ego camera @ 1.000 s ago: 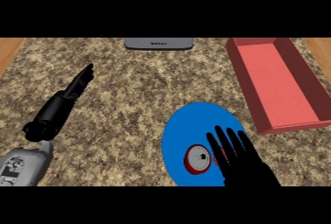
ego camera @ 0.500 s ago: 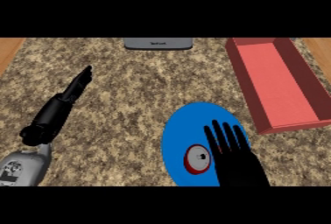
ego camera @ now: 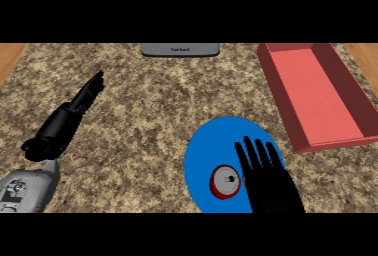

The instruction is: Pick the bell pepper from the plate and place it in the cardboard box

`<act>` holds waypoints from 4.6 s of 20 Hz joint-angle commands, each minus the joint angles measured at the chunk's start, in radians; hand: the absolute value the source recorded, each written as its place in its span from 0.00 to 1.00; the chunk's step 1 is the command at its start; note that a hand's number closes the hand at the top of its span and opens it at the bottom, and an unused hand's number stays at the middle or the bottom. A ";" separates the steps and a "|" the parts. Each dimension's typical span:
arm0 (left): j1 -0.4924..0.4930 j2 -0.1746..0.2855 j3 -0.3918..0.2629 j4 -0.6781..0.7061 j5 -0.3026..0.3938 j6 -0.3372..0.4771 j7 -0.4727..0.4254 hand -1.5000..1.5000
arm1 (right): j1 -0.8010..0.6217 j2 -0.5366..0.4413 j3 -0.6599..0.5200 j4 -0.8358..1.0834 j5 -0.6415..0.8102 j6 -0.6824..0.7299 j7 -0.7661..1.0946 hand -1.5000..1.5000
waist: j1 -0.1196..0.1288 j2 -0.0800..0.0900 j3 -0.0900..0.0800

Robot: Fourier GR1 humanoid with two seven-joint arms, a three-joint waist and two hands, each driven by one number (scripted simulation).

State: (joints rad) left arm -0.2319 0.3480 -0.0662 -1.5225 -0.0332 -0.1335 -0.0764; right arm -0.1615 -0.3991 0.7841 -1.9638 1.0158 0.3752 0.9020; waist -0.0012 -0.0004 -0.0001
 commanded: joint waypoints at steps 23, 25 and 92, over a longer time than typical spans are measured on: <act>-0.016 -0.074 0.073 0.015 -0.068 -0.075 -0.011 0.50 | 0.040 0.006 -0.133 0.240 0.237 -0.217 -0.389 1.00 | 0.000 0.001 0.000; 0.063 -0.094 0.043 -0.093 -0.094 -0.051 0.039 0.50 | 0.040 0.051 -0.092 0.268 0.296 -0.241 -0.373 1.00 | 0.005 -0.001 0.000; -0.020 -0.097 0.091 0.023 -0.092 -0.110 -0.012 0.50 | -0.963 -0.136 -1.218 1.558 -0.124 -0.464 -0.628 0.00 | 0.011 0.007 0.002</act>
State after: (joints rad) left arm -0.2368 0.2506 0.0242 -1.5092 -0.1324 -0.2315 -0.0885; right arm -1.1310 -0.5455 -0.3829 -0.3356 0.9482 0.0295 0.3793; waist 0.0094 0.0043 0.0013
